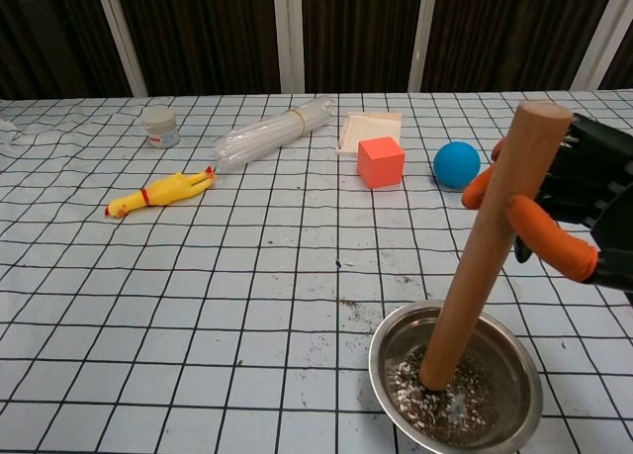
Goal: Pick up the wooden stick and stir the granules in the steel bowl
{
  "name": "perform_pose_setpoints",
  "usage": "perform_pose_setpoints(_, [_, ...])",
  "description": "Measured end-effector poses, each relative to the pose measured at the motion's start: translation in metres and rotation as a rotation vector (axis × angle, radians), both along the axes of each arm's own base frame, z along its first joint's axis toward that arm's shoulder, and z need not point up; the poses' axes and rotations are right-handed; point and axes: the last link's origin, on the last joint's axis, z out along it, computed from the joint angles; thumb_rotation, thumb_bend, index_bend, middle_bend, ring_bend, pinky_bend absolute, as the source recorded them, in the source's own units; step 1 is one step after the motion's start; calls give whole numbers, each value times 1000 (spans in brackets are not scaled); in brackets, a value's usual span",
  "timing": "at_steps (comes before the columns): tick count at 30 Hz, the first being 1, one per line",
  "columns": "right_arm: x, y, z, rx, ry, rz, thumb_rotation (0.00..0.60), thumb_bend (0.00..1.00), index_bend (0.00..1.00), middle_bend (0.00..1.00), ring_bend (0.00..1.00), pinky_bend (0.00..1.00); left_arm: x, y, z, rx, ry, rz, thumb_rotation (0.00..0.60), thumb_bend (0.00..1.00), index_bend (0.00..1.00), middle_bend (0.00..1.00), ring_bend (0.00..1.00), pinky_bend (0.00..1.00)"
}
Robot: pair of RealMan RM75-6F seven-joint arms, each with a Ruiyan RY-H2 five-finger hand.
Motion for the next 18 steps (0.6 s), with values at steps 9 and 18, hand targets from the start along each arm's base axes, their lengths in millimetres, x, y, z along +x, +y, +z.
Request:
perform_pose_setpoints(9, [-4,6,-8,26,28,-3,600,781,898,682,652,658,0,0,0,1,0,-1,600,123,0,0,0,0])
perform_pose_setpoints(18, [-3,5,-6,17,17,0,600,781,899,683,652,658,1,0,0,1,-1,-2,600,123,0,0,0,0])
